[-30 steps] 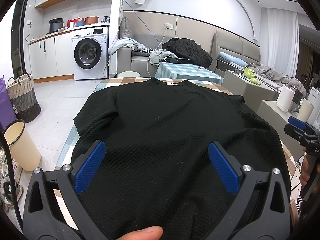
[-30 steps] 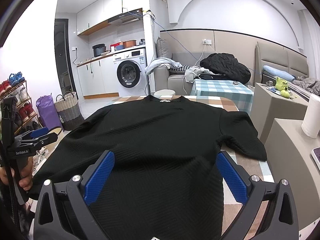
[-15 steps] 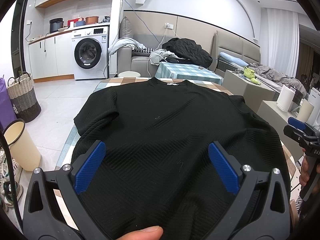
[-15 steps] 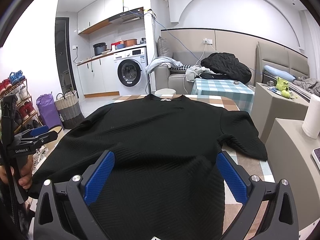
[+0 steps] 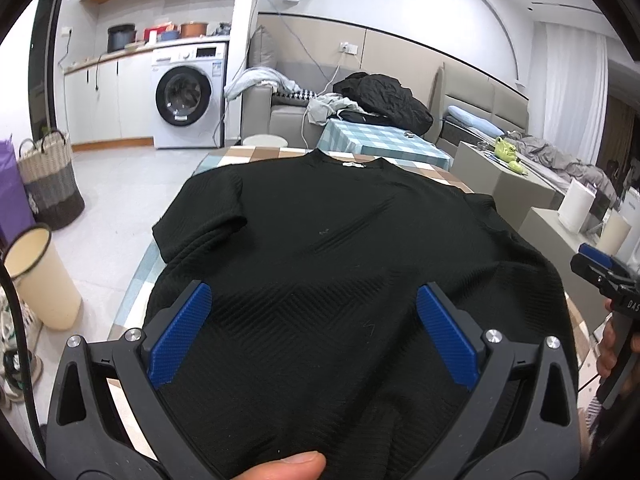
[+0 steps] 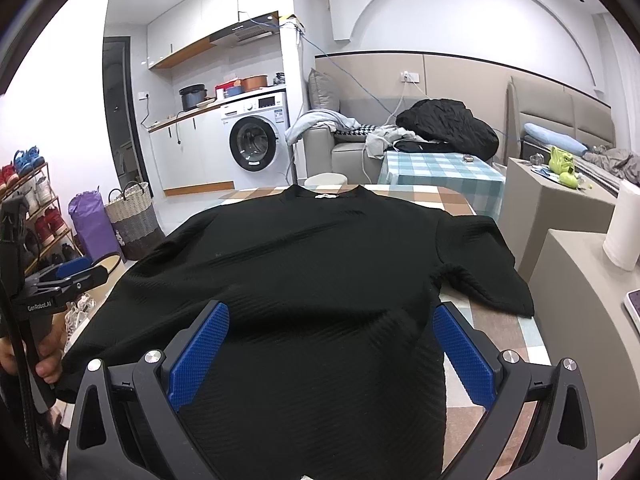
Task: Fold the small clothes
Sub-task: 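Grasp the sweater's side edge and sleeve with the right gripper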
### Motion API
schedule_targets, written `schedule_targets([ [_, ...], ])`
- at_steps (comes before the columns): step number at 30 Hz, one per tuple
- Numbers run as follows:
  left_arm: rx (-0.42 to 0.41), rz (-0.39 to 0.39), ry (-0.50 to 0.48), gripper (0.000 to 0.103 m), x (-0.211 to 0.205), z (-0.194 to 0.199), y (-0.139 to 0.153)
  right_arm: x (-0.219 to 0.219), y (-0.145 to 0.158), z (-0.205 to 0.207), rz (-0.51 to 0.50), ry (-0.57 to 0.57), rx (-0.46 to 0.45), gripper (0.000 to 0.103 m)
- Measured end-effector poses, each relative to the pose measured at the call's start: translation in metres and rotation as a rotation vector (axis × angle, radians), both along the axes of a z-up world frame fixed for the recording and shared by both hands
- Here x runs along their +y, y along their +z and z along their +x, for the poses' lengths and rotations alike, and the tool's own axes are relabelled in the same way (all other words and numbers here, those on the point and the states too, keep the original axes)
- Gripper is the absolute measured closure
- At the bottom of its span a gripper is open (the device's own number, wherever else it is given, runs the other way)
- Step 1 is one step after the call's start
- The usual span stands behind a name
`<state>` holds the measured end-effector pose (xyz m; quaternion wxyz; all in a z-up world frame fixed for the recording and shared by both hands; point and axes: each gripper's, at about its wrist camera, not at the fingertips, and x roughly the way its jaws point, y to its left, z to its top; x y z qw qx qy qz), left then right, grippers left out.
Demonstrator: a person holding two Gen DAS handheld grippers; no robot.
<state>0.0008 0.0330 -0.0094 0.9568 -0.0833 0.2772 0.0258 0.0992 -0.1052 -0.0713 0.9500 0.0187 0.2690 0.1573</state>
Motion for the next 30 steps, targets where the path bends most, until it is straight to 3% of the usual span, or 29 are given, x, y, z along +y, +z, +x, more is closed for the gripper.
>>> schedule_targets([
  [11,0.001,0.02,0.011,0.001,0.012,0.004,0.018,-0.005,0.016,0.007,0.051,-0.03,0.041,0.0],
  [14,0.014,0.029,0.029,0.001,0.017,0.015,0.027,-0.012,0.024,0.018,0.071,-0.099,0.072,0.0],
  [18,0.023,0.009,0.032,0.001,0.024,0.033,0.031,-0.042,0.021,0.042,0.243,-0.19,0.156,0.0],
  [23,0.06,-0.039,0.031,0.001,0.041,0.068,0.026,-0.069,0.005,0.067,0.328,-0.3,0.216,0.002],
  [26,0.082,-0.053,0.039,0.012,0.05,0.087,0.019,-0.089,-0.008,0.083,0.398,-0.36,0.246,0.004],
  [28,0.099,-0.054,0.041,0.025,0.056,0.099,0.014,-0.108,-0.018,0.093,0.444,-0.411,0.265,0.006],
  [30,0.111,-0.057,0.058,0.035,0.065,0.111,0.008,-0.13,-0.03,0.103,0.465,-0.485,0.291,0.018],
])
